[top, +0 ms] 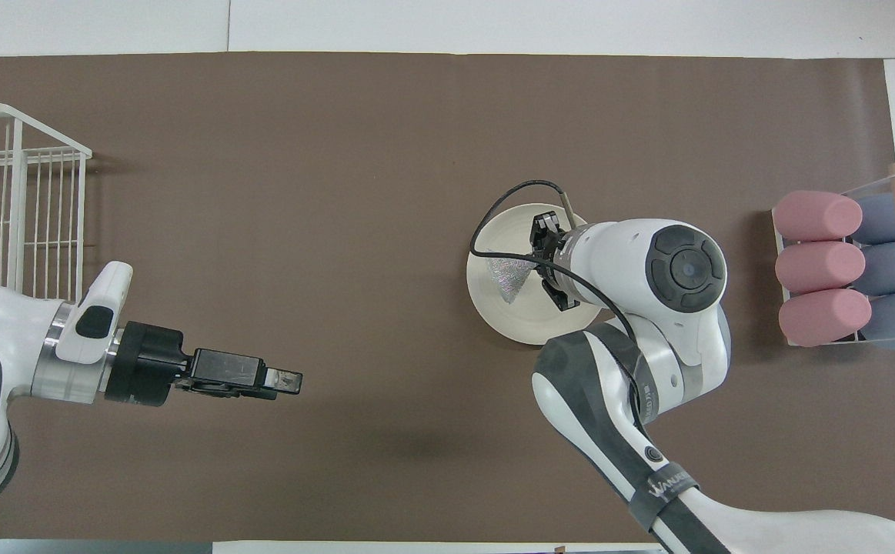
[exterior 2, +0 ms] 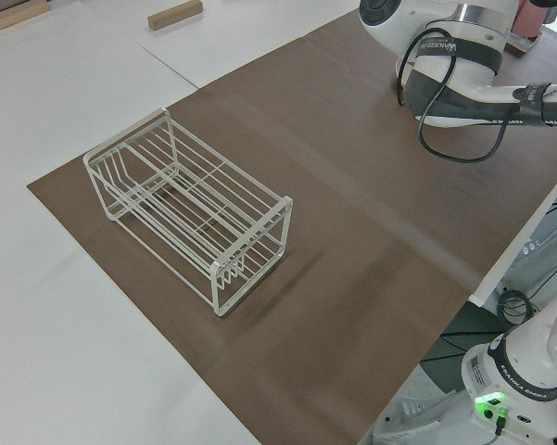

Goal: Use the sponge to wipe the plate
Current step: 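Rub the sponge on the plate while the left gripper withdraws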

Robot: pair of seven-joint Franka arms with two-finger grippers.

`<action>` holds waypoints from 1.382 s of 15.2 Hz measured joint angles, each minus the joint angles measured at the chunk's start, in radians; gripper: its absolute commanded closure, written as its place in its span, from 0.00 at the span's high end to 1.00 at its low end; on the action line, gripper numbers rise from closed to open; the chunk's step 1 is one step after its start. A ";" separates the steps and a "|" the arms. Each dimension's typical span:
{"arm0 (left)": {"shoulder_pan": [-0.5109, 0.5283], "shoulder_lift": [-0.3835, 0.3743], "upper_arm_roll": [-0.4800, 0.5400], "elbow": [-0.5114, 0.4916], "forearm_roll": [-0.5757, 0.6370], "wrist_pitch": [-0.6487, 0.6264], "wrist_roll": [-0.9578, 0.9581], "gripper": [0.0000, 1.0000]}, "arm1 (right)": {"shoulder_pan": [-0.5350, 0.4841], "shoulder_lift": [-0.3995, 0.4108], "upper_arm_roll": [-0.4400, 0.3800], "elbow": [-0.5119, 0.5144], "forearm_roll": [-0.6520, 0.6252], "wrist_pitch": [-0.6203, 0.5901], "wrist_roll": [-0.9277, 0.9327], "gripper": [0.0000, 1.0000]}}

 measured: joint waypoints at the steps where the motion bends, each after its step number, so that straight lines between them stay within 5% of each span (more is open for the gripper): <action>1: 0.000 0.000 0.000 0.013 0.039 0.001 -0.024 1.00 | 0.001 0.010 0.002 -0.006 0.000 0.006 -0.003 0.00; 16: 0.000 0.010 -0.003 0.149 0.569 -0.003 -0.172 1.00 | 0.036 0.094 0.010 -0.050 0.000 0.096 -0.048 0.00; 21: 0.000 0.010 -0.004 0.160 0.656 -0.003 -0.175 1.00 | -0.021 0.095 0.007 -0.051 0.001 0.097 -0.220 0.00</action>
